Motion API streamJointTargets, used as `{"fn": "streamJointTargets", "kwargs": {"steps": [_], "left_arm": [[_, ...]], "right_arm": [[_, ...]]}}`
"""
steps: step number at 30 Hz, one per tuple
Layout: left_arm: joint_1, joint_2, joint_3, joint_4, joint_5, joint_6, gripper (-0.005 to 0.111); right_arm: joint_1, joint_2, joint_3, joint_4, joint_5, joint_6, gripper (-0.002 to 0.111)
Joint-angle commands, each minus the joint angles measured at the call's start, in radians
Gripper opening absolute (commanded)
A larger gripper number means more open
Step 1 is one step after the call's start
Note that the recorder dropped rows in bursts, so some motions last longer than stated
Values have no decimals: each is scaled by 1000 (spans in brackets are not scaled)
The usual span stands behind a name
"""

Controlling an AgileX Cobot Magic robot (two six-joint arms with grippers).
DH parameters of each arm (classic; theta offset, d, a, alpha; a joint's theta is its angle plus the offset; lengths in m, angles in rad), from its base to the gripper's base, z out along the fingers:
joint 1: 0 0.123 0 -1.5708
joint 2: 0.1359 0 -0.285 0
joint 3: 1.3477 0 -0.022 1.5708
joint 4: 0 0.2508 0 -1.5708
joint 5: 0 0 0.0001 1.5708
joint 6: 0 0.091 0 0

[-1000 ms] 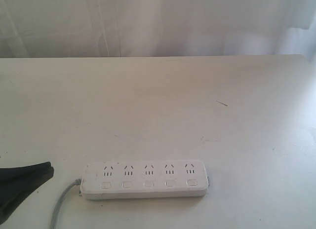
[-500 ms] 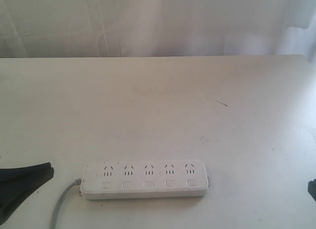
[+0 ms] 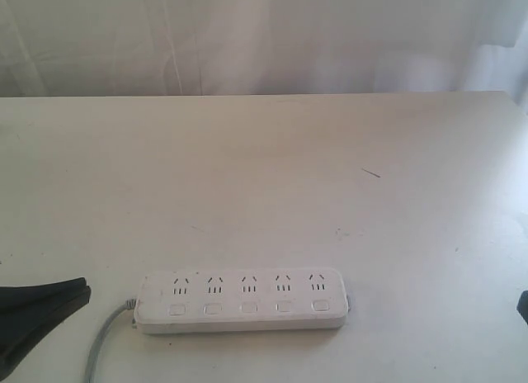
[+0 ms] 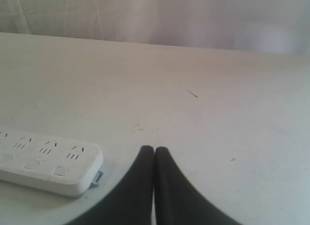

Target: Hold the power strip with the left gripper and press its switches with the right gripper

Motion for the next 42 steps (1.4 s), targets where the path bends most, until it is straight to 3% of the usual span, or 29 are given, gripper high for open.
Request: {"fn": "streamJointTargets", "kwargs": {"steps": [1, 16, 24, 32, 37, 42], "left_arm": [[-2, -6, 6, 2, -2, 4, 0], [13, -6, 6, -8, 89, -1, 0], [275, -6, 38, 48, 3, -202, 0], [592, -113, 118, 567, -158, -690, 0], [707, -238, 118, 678, -47, -850, 0], [758, -340, 118, 682, 164, -910, 0]], "right_arm": [[-8, -6, 4, -2, -14, 4, 0], [-8, -6, 4, -2, -14, 4, 0], [-8, -6, 4, -2, -14, 4, 0], [-8, -6, 4, -2, -14, 4, 0], [-8, -6, 4, -2, -14, 4, 0], [-8, -6, 4, -2, -14, 37, 0]]}}
